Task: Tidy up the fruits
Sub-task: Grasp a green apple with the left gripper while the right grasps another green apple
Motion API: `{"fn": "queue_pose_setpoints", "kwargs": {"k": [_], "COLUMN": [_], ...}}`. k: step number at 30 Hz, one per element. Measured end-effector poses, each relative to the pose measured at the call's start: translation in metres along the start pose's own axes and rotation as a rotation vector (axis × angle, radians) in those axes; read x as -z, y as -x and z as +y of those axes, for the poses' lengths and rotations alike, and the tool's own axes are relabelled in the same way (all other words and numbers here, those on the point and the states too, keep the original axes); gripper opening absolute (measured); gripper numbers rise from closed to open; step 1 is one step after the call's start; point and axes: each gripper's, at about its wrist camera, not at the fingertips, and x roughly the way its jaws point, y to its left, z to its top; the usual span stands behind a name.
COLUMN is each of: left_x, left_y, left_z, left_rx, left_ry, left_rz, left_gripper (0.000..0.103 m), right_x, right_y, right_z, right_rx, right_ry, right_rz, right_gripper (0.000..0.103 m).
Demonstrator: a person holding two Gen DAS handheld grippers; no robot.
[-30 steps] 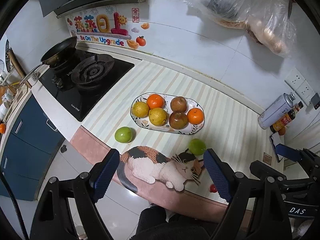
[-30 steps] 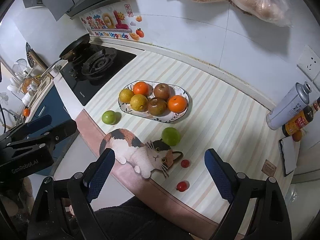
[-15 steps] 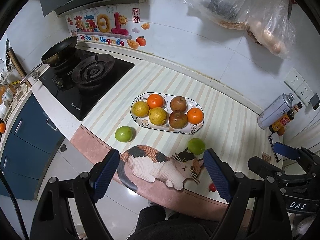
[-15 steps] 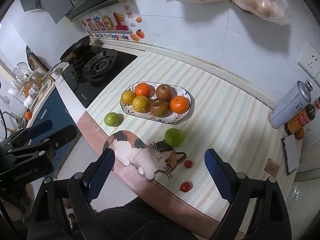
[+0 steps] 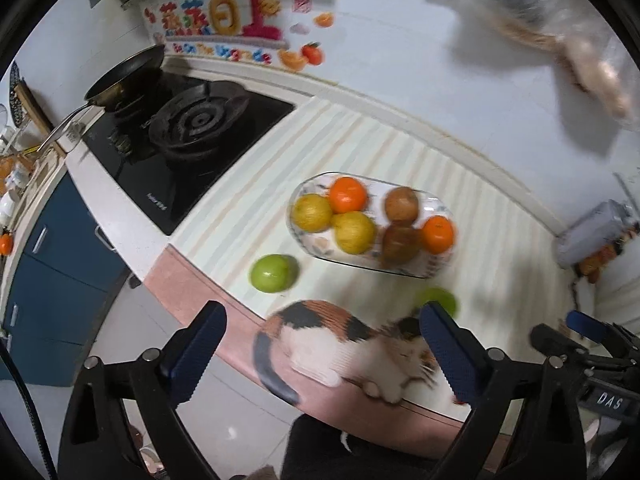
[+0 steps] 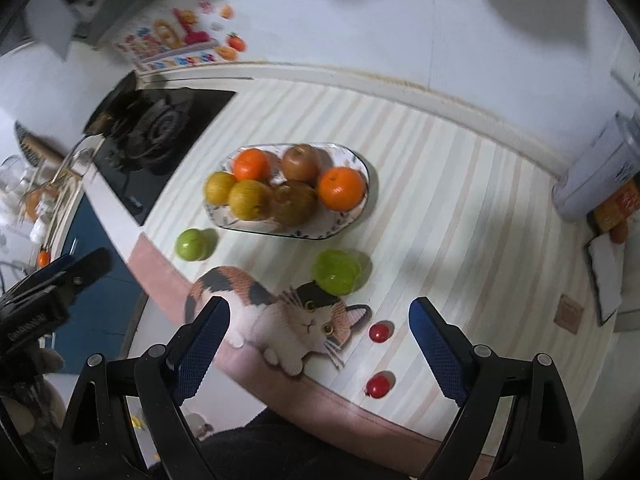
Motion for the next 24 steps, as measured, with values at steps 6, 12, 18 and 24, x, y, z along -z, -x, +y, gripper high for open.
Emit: {"fn": "queue_pose_setpoints", "kwargs": {"k": [6, 12, 18, 24], "left_x": [-0.013, -0.018, -0.019, -0.021], "left_y": [-0.060, -0.124, -0.183, -0.222], "left_z": [0.037, 0.071, 0.076, 0.064], "left_rx": [-0.045, -0.065, -0.072, -0.048], "left_ry": [0.063, 0.135, 0.128, 0.077], "left_rz": [0.082, 0.189, 0.309, 0.368], "left_gripper": [0.099, 0.099, 0.099, 0.098], "right_x": [-0.007, -0.009, -0.014, -0.017], "right_y": [-0.079, -0.138, -0.172, -0.194], "right_z": [-0.023, -0.034, -0.032, -0.024], "right_rx": [-0.016, 0.010, 0.024, 0.042], "right_ry": [-0.099, -0.159, -0.169, -0.168], "right_rz": [0.108, 0.171, 0.213, 0.237], "right_gripper": [0.093, 0.093, 0.093, 0.093]}}
